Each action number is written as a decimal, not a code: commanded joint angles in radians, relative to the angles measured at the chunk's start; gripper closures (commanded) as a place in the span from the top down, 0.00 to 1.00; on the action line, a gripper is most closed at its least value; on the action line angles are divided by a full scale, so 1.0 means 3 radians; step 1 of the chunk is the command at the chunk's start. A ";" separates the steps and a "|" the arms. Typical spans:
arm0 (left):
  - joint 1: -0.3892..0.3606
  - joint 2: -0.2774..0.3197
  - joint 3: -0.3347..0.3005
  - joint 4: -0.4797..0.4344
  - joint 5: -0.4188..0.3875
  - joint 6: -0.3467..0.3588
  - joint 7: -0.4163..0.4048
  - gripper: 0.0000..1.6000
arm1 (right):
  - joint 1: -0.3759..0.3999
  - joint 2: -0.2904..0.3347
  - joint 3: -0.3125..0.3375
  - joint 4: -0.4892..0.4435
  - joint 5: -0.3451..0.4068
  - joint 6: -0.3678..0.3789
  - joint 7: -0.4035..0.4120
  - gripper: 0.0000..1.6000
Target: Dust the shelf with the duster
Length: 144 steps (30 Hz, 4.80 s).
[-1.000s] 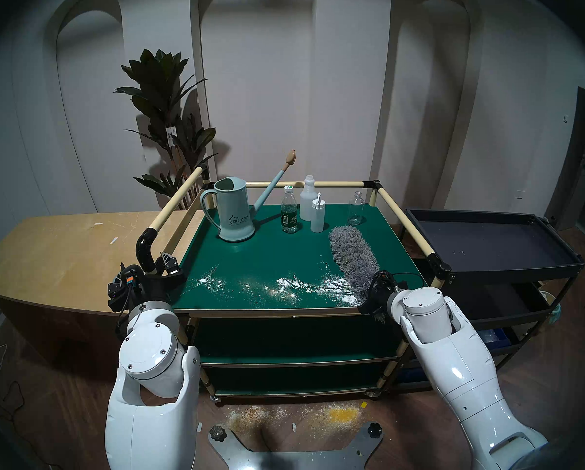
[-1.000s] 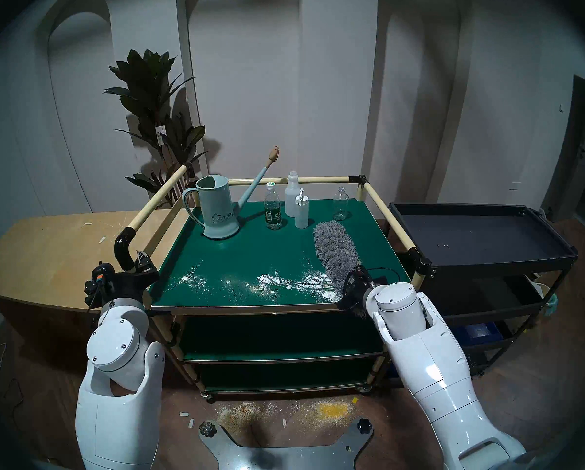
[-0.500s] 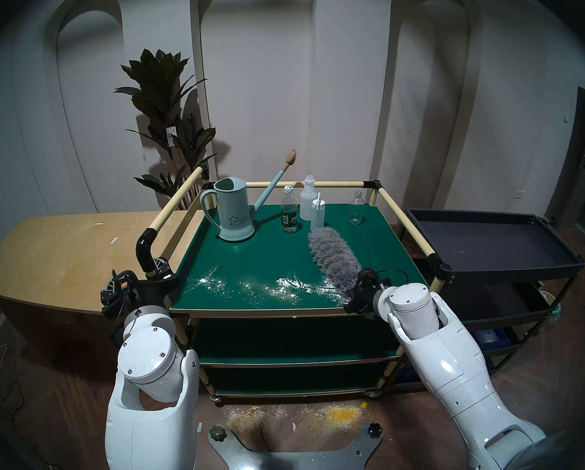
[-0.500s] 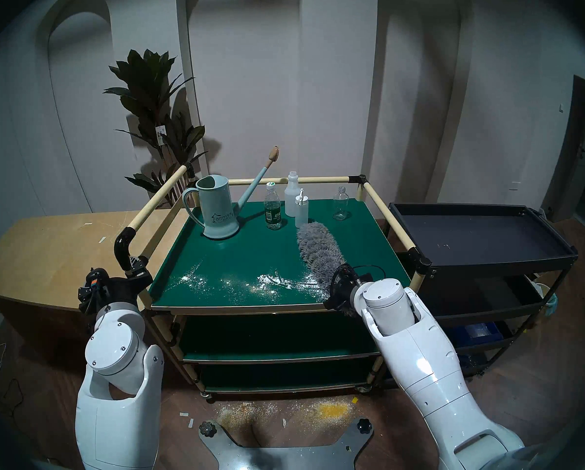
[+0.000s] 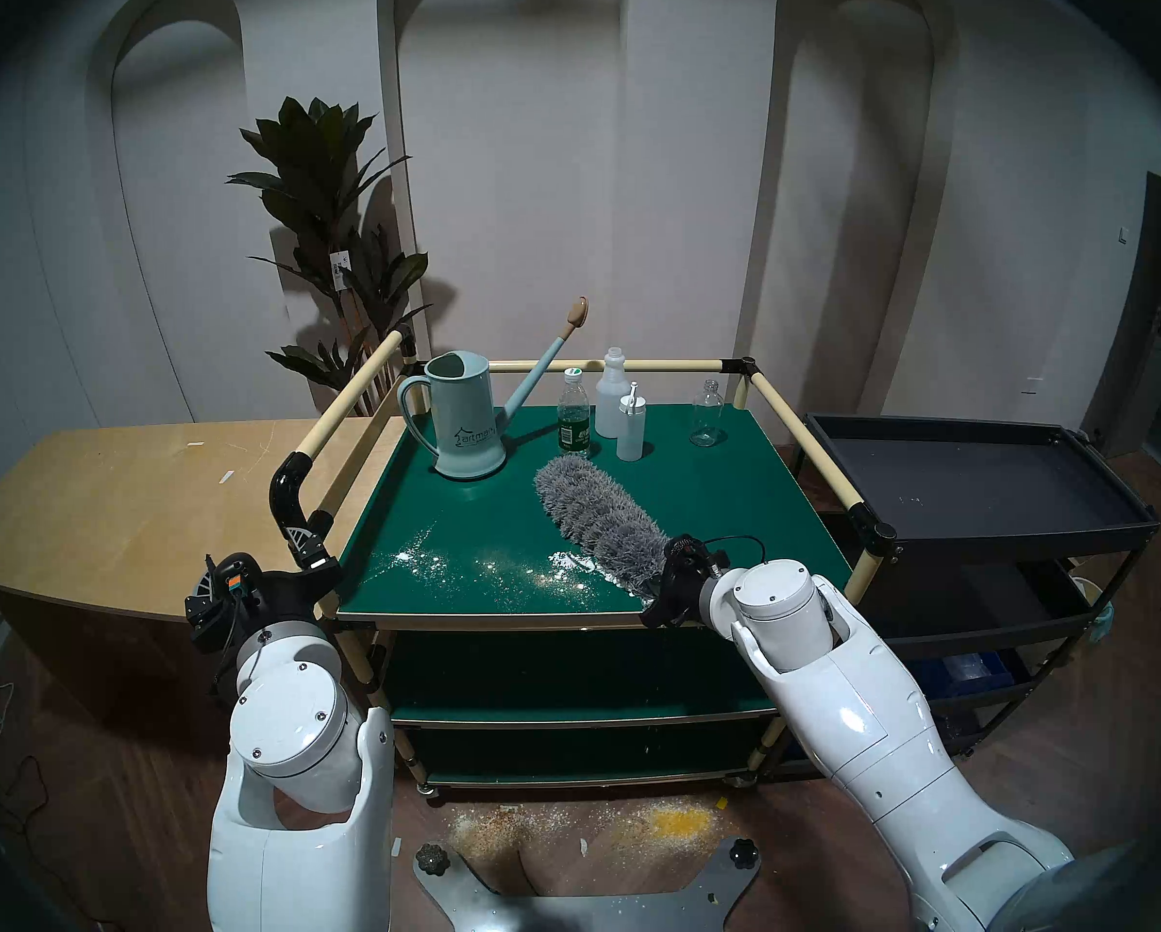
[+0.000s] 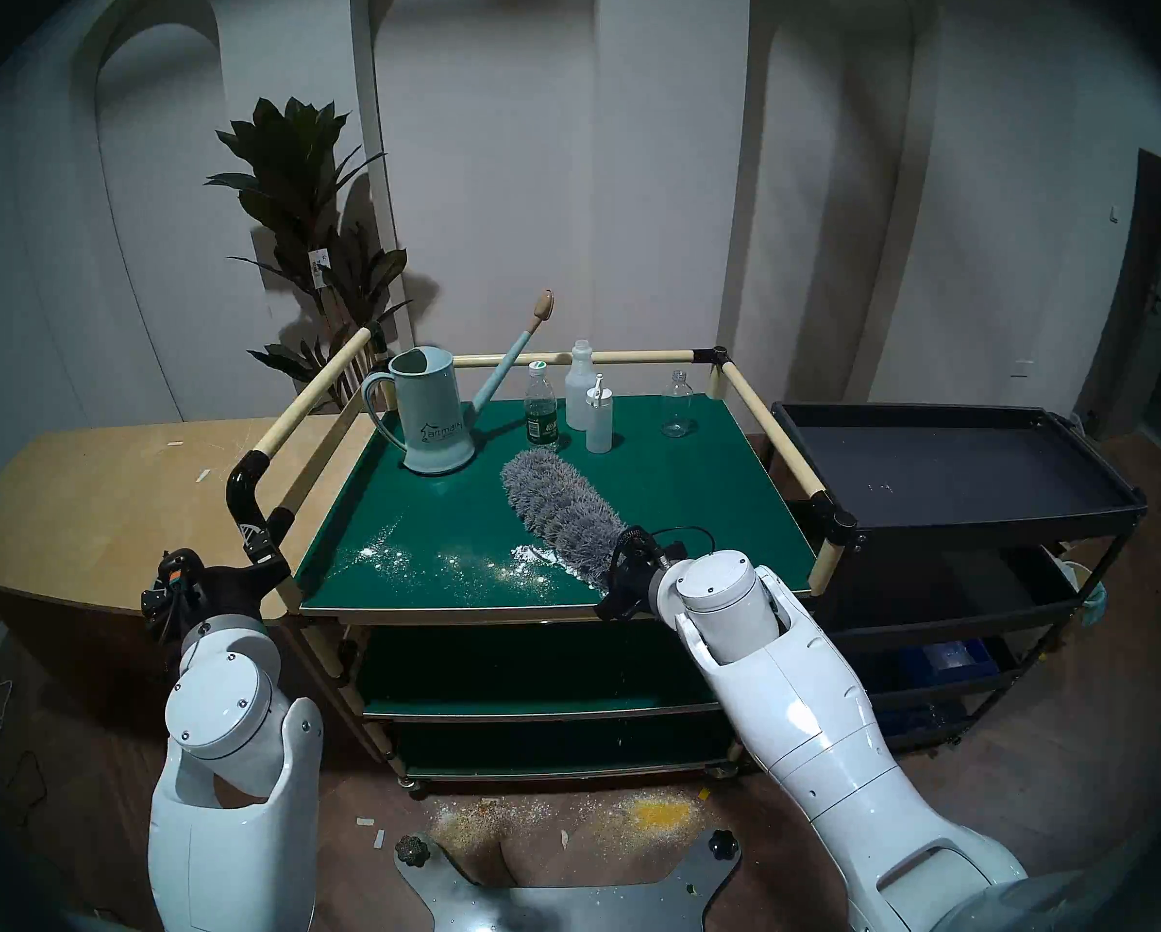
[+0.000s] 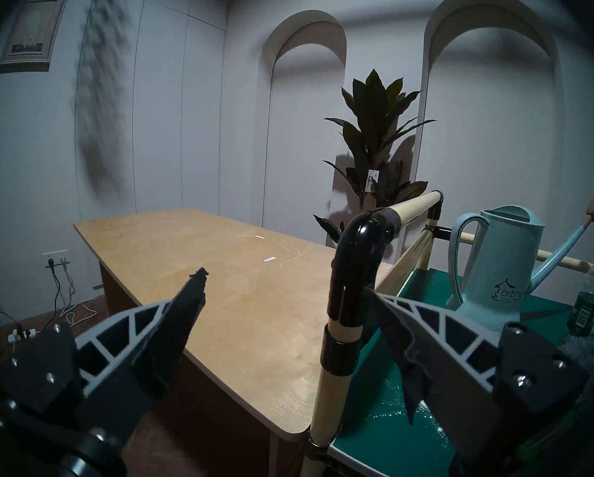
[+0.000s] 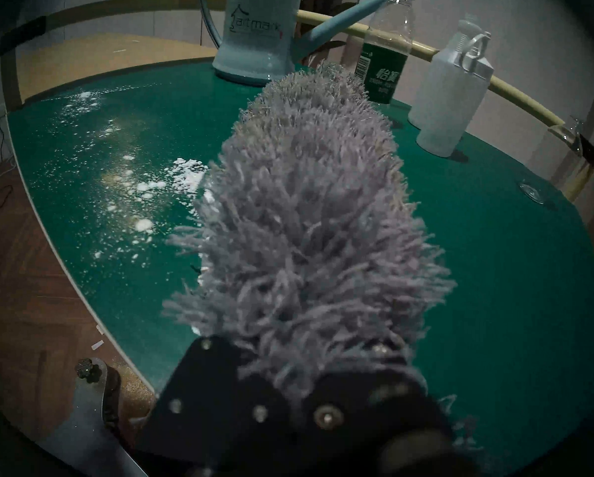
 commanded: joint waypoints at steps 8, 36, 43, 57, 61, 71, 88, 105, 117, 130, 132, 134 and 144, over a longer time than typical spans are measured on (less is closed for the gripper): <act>0.0106 -0.0013 -0.0005 -0.0178 0.0032 -0.0074 0.0127 1.00 | -0.0077 -0.0025 -0.0240 0.0021 0.0023 0.0050 0.0193 0.00; 0.0501 -0.0150 -0.0237 -0.0433 -0.0029 -0.0239 0.0363 1.00 | 0.0246 -0.0204 -0.0730 0.0299 -0.0082 -0.0003 0.0265 0.00; 0.0548 -0.0179 -0.0310 -0.0432 -0.0083 -0.0274 0.0384 1.00 | 0.0315 -0.0262 -0.0840 0.0409 -0.0139 -0.0041 0.0267 0.00; 0.0628 -0.0195 -0.0396 -0.0433 -0.0189 -0.0324 0.0410 1.00 | 0.0340 -0.0335 -0.0990 0.0472 -0.0186 -0.0084 0.0297 0.00; 0.0653 -0.0207 -0.0401 -0.0438 -0.0202 -0.0348 0.0417 1.00 | 0.0336 -0.0316 -0.1020 0.0465 -0.0200 -0.0106 0.0321 0.00; 0.0729 -0.0249 -0.0429 -0.0462 -0.0215 -0.0420 0.0434 1.00 | 0.0425 -0.0264 -0.1158 0.0480 -0.0227 -0.0217 0.0448 0.00; 0.0829 -0.0324 -0.0483 -0.0478 -0.0239 -0.0568 0.0431 1.00 | 0.0726 -0.0089 -0.1376 0.0538 -0.0279 -0.0466 0.0865 0.00; 0.0893 -0.0342 -0.0404 -0.0449 -0.0237 -0.0705 0.0457 1.00 | 0.1091 0.0576 -0.1593 0.0197 -0.0100 -0.0784 0.1741 0.00; 0.0983 -0.0256 -0.0183 -0.0456 -0.0198 -0.0807 0.0697 1.00 | 0.1124 0.0757 -0.1605 0.0137 -0.0047 -0.1025 0.2171 0.00; 0.0825 -0.0146 -0.0044 -0.0454 -0.0099 -0.0719 0.0753 1.00 | 0.1152 0.0663 -0.1131 0.0194 0.0737 -0.0595 0.2572 0.00; 0.0789 -0.0117 -0.0031 -0.0445 -0.0091 -0.0700 0.0746 1.00 | 0.1216 0.0626 -0.1045 0.0186 0.0791 -0.0538 0.2529 0.00; 0.0757 -0.0095 -0.0023 -0.0435 -0.0096 -0.0687 0.0732 1.00 | 0.1309 0.0586 -0.0988 0.0191 0.0777 -0.0466 0.2455 0.00; 0.0631 -0.0017 -0.0039 -0.0385 -0.0127 -0.0601 0.0651 1.00 | 0.1690 0.0210 -0.0793 0.0441 0.0501 -0.0373 0.2051 0.00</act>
